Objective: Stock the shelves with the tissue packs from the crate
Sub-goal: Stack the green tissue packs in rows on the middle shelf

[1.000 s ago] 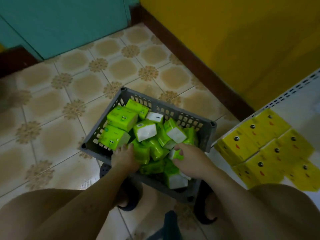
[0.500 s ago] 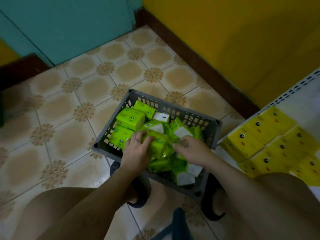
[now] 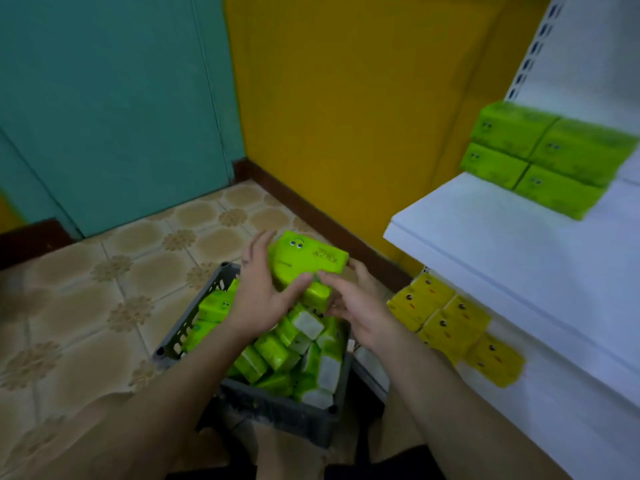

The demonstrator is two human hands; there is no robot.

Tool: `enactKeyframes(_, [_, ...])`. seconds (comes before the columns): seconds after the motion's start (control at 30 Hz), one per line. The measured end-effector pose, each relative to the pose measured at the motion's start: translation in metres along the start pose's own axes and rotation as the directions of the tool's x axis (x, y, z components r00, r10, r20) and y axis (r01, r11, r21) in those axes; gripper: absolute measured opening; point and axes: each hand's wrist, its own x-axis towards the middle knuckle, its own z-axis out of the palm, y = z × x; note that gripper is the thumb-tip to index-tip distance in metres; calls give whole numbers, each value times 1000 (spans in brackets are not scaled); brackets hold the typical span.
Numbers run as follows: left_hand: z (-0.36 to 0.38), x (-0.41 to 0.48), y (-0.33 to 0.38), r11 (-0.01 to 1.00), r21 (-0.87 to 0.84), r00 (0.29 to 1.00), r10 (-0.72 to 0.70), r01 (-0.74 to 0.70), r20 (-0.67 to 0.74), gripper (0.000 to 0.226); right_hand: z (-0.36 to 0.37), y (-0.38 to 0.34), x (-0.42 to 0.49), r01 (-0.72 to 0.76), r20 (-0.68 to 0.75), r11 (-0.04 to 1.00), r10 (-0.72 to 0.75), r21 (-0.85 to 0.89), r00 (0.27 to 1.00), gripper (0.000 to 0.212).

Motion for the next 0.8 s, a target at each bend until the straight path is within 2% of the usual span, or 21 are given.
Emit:
enactKeyframes(0.07, [2,14,19,964,-164,972,-222,208,-73,105,-5,-16,-14,82,-64,996,-80,36,995,52])
enactKeyframes(0.1, [5,20,27,899,-306,941,-338,312,-32,108,-8,-24,-20,117,-104,992,-112,43,988,54])
enactKeyframes(0.17, [11,31,47,656,-552,848,-483,515,218,112,-15,-38,-32,189,-190,981,-179,37,965,54])
enactKeyframes(0.2, [14,36,58,568,-589,813,-477,575,334,109,-18,-45,-39,217,-227,976,-204,33,952,53])
enactKeyframes(0.23, [19,40,72,548,-591,805,-448,591,389,101,-23,-52,-43,238,-266,971,-221,33,938,50])
enactKeyframes(0.3, [32,48,100,600,-583,836,-387,548,388,83,-36,-66,-54,264,-317,965,-249,5,915,45])
enactKeyframes(0.33, [38,52,114,625,-583,855,-358,518,375,68,-46,-71,-61,281,-325,955,-296,-92,898,45])
enactKeyframes(0.37, [44,55,130,634,-588,864,-331,501,379,52,-58,-78,-70,300,-312,910,-385,-288,868,49])
enactKeyframes(0.4, [50,59,142,637,-593,866,-296,493,403,41,-73,-84,-82,293,-274,799,-484,-525,831,52])
enactKeyframes(0.43, [56,62,155,636,-596,862,-251,490,440,33,-89,-91,-94,272,-223,622,-599,-734,769,55])
enactKeyframes(0.47, [63,65,166,644,-594,856,-201,482,476,29,-105,-100,-107,241,-146,421,-703,-875,697,58])
enactKeyframes(0.5, [71,66,180,651,-594,846,-148,473,511,26,-123,-109,-119,204,-56,247,-754,-947,654,65])
enactKeyframes(0.53, [82,68,192,652,-599,834,-95,464,543,25,-141,-118,-132,167,26,115,-744,-979,667,77])
enactKeyframes(0.57, [94,68,205,635,-613,815,-44,470,578,25,-159,-126,-140,127,75,25,-686,-992,723,89])
enactKeyframes(0.63, [120,65,229,604,-633,769,52,484,638,22,-189,-134,-153,27,81,-107,-547,-994,833,94])
enactKeyframes(0.73, [162,60,256,688,-585,722,127,430,680,14,-224,-133,-164,-110,-27,-129,-523,-986,852,77])
enactKeyframes(0.8, [184,56,265,734,-553,734,109,395,670,17,-242,-130,-167,-147,-59,-137,-505,-980,861,73])
